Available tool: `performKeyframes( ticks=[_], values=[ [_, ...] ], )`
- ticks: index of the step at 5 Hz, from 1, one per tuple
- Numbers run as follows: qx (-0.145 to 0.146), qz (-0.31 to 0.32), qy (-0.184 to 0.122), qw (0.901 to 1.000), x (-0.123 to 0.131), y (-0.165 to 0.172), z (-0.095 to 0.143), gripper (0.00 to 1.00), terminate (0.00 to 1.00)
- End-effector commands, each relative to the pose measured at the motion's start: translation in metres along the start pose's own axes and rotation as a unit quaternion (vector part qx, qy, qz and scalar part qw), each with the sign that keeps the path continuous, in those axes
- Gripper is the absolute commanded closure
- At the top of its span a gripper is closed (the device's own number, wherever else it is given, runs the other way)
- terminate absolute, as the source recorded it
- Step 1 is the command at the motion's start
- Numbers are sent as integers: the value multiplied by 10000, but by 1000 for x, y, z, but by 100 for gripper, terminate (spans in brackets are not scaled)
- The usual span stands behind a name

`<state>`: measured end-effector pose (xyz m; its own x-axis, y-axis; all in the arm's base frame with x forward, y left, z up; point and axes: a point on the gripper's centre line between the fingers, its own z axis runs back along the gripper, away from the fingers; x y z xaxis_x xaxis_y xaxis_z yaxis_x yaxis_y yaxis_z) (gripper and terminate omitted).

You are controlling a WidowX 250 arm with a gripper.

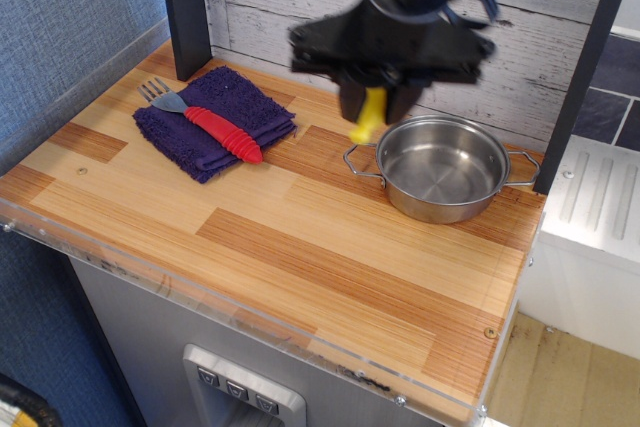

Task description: Take the banana and place it below the purple cloth.

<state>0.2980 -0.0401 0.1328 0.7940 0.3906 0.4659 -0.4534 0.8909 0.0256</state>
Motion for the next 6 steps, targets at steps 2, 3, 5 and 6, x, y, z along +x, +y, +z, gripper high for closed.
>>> performKeyframes(
  ticks=[2,3,5,6],
  values=[
    [306,2231,62,9743,45,68,-18,100,0],
    [714,2804,115,9572,44,101,-24,100,0],
    [1296,3448,294,9292,27,152,-33,100,0],
    [1416,3606,315,9214,7,166,-50,100,0]
  ],
)
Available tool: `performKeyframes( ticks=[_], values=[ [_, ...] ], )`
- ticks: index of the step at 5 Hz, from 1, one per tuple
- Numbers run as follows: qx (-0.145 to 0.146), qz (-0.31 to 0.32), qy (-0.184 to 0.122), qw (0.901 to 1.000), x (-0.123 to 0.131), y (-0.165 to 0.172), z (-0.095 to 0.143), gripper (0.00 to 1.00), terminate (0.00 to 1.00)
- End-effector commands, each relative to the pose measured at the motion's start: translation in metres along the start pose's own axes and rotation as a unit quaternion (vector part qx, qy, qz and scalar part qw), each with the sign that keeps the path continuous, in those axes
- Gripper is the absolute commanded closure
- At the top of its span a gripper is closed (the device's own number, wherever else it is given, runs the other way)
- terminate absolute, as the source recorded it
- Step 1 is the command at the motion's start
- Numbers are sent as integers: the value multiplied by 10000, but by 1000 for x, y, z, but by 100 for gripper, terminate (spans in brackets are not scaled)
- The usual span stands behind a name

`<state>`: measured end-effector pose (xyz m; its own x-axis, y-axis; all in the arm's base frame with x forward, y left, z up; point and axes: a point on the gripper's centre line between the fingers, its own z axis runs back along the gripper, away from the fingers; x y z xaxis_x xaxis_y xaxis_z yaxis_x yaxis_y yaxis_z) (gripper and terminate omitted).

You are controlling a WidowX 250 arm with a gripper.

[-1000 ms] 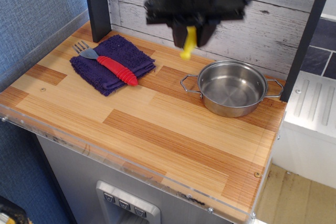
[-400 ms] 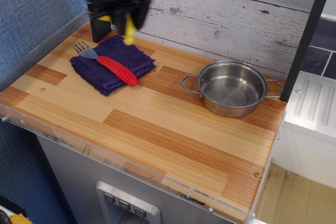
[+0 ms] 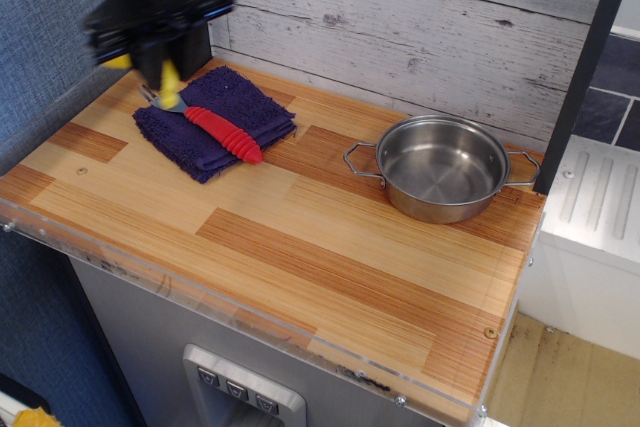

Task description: Take the banana and place it below the purple cloth.

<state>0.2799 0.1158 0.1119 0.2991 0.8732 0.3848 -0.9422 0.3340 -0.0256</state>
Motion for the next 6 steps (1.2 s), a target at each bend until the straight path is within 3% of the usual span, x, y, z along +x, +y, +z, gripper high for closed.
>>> performKeyframes(
  ticks=[1,3,5,6],
  values=[
    [144,297,29,9995,-23,42,-34,100,0],
    [287,131,150,9994,-27,36,-65,100,0],
    [399,144,334,9985,-27,40,-77,100,0],
    [458,198,384,9980,-27,38,-75,0,0]
  ],
)
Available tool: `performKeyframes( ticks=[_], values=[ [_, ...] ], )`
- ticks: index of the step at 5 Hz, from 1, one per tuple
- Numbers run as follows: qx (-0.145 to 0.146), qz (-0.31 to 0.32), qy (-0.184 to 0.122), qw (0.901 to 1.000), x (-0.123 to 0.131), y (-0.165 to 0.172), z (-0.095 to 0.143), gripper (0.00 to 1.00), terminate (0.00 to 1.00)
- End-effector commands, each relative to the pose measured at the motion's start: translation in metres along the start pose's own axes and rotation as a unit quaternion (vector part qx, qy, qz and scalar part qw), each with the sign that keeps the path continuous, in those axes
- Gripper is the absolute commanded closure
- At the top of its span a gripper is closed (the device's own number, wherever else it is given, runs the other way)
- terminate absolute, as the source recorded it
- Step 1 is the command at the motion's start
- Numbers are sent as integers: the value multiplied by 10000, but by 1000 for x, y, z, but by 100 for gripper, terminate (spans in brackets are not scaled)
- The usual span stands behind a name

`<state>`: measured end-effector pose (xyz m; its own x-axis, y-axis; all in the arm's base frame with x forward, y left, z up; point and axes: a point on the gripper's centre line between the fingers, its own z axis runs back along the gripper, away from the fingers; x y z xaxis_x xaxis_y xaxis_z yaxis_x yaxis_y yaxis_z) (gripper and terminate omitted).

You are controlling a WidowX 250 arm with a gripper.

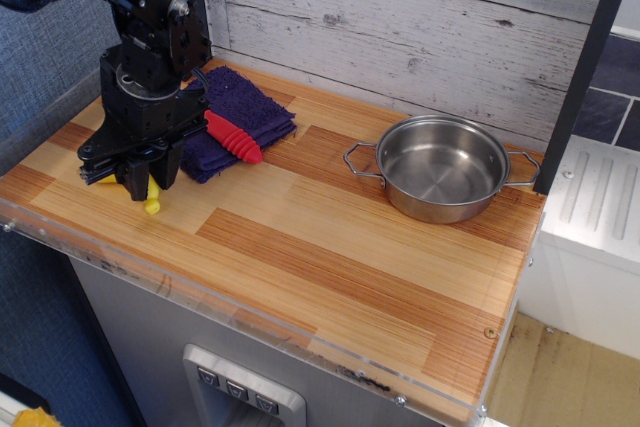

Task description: Take the banana and place it below the purple cloth.

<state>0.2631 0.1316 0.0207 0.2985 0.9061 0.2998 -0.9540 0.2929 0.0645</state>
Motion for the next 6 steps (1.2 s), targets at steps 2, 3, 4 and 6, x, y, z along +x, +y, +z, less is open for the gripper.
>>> performKeyframes(
  ticks=[2,3,4,6],
  values=[
    [-154,118,-91,9998,-3,14,17,0,0],
    [-463,-35,-278,9985,1,9,32,0,0],
    [-689,-177,-594,9957,9,4,60,0,0],
    [-1053,-170,-743,9915,10,-11,122,0,0]
  ],
)
